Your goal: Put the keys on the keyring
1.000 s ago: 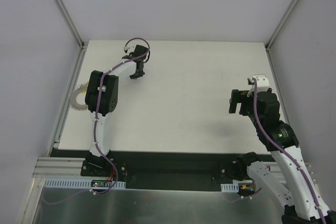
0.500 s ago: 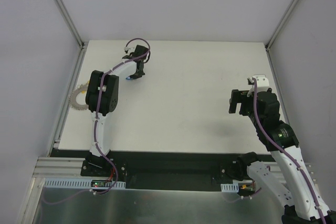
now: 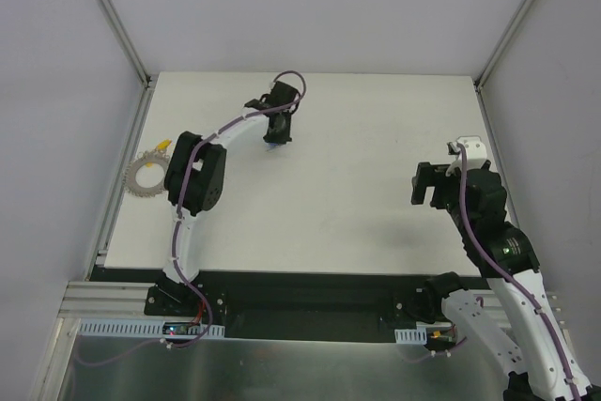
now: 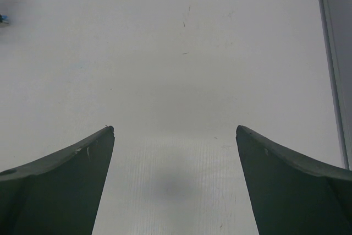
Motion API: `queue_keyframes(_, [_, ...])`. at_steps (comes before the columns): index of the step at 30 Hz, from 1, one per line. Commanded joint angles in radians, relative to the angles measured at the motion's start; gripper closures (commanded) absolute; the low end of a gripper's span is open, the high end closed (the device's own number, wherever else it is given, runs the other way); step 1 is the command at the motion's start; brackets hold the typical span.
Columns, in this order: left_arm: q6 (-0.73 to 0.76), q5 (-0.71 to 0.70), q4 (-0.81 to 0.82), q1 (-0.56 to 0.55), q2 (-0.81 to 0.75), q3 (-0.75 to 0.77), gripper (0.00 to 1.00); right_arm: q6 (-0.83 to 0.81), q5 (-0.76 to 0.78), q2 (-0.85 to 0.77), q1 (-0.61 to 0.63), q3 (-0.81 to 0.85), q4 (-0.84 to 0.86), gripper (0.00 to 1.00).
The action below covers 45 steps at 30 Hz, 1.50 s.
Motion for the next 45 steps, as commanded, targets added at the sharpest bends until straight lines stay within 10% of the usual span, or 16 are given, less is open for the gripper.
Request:
queue_keyframes(1, [0.12, 0.263, -0.05, -0.174, -0.025, 0.101, 1.0, 0.007, -0.015, -0.027, 0.003, 0.009, 0.01, 0.04])
queue_keyframes(10, [0.358, 0.343, -0.161, -0.488, 0.054, 0.231, 1.0, 0.01, 0.011, -0.082, 0.005, 0.004, -0.036, 0.04])
queue_keyframes(32, [0.472, 0.214, -0.27, -0.529, 0.057, 0.081, 1.0, 0.09, -0.018, -0.139, 0.005, -0.071, -0.079, 0.04])
queue_keyframes(45, [0.415, 0.208, -0.27, -0.524, -0.041, 0.178, 0.58, 0.047, -0.165, -0.154, 0.003, -0.056, -0.044, 0.04])
